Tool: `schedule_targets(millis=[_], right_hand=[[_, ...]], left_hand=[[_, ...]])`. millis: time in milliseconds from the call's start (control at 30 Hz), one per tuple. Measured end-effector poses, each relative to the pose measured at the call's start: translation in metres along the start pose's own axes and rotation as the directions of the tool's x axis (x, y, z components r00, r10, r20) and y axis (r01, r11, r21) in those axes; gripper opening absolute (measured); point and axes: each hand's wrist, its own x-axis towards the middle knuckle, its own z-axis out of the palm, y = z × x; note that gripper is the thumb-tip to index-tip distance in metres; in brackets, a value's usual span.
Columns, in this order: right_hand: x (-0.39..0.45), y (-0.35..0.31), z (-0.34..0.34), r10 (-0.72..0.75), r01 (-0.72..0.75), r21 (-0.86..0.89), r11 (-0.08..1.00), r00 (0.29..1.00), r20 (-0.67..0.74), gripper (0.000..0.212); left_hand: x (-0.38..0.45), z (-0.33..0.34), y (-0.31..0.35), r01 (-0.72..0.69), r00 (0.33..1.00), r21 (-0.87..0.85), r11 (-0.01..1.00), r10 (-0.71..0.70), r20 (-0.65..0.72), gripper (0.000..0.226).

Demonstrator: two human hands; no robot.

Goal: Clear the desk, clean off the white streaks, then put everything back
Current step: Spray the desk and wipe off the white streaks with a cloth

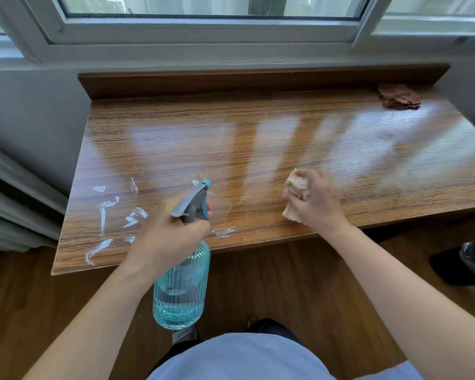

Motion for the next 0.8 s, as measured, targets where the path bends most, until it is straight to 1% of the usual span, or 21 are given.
schedule_targets(millis=[67, 133, 167, 233, 300, 333, 400, 467, 533, 567, 633, 667, 700, 733, 800], right_hand=[[0.002, 0.002, -0.003, -0.09, 0.093, -0.022, 0.995, 0.989, 0.119, 0.072], [-0.003, 0.003, -0.001, -0.217, 0.22, 0.012, 0.975, 0.948, 0.234, 0.074], [-0.006, 0.004, 0.002, -0.252, 0.256, 0.02, 0.967, 0.935, 0.249, 0.073], [-0.005, 0.009, 0.004, -0.268, 0.27, 0.011, 0.963, 0.944, 0.192, 0.066], [-0.002, 0.017, 0.004, -0.267, 0.274, -0.038, 0.961, 0.955, 0.127, 0.06], [-0.001, 0.021, 0.004, -0.26, 0.268, -0.055, 0.962, 0.958, 0.124, 0.06], [-0.002, 0.024, 0.004, -0.255, 0.269, -0.062, 0.961, 0.951, 0.172, 0.061], [-0.004, 0.022, 0.007, -0.302, 0.316, -0.052, 0.947, 0.935, 0.188, 0.05], [-0.001, 0.017, 0.008, -0.32, 0.324, -0.034, 0.945, 0.943, 0.091, 0.034], [0.003, 0.016, 0.006, -0.289, 0.289, -0.028, 0.957, 0.957, 0.019, 0.028], [0.012, 0.016, 0.002, -0.21, 0.207, -0.039, 0.978, 0.972, -0.106, 0.024], [0.015, 0.015, 0.001, -0.209, 0.203, -0.06, 0.977, 0.968, -0.136, 0.024], [0.015, 0.015, 0.001, -0.238, 0.229, -0.082, 0.97, 0.964, -0.119, 0.024], [0.012, 0.013, 0.004, -0.285, 0.281, -0.08, 0.956, 0.957, -0.046, 0.023], [0.001, 0.009, 0.01, -0.373, 0.379, -0.003, 0.925, 0.912, 0.168, 0.021]], left_hand=[[-0.002, 0.002, 0.001, 0.002, 1.0, -0.014, 1.0, -0.002, 0.014, 0.028], [-0.005, 0.004, 0.003, 0.011, 1.0, -0.04, 0.999, -0.01, 0.023, 0.027], [-0.007, 0.005, 0.003, 0.013, 1.0, -0.046, 0.999, -0.012, 0.024, 0.027], [-0.009, 0.006, 0.003, 0.013, 1.0, -0.051, 0.999, -0.012, 0.018, 0.028], [-0.01, 0.007, 0.003, 0.011, 1.0, -0.048, 0.999, -0.011, 0.013, 0.029], [-0.01, 0.007, 0.002, 0.014, 1.0, -0.047, 0.999, -0.014, 0.011, 0.03], [-0.009, 0.008, 0.001, 0.031, 1.0, -0.055, 0.998, -0.03, 0.01, 0.031], [-0.009, 0.009, 0.0, 0.032, 0.999, -0.057, 0.998, -0.032, 0.011, 0.03], [-0.009, 0.008, 0.0, 0.024, 1.0, -0.052, 0.998, -0.023, 0.007, 0.029], [-0.009, 0.008, 0.0, 0.022, 1.0, -0.051, 0.998, -0.022, 0.006, 0.027], [-0.009, 0.008, 0.001, 0.02, 1.0, -0.046, 0.999, -0.02, 0.003, 0.027], [-0.009, 0.008, 0.002, 0.022, 1.0, -0.045, 0.999, -0.021, 0.002, 0.028], [-0.009, 0.008, 0.003, 0.021, 1.0, -0.045, 0.999, -0.02, 0.004, 0.029], [-0.01, 0.008, 0.003, 0.019, 1.0, -0.046, 0.999, -0.019, 0.007, 0.029], [-0.009, 0.009, 0.004, 0.024, 1.0, -0.047, 0.999, -0.023, 0.005, 0.028]])
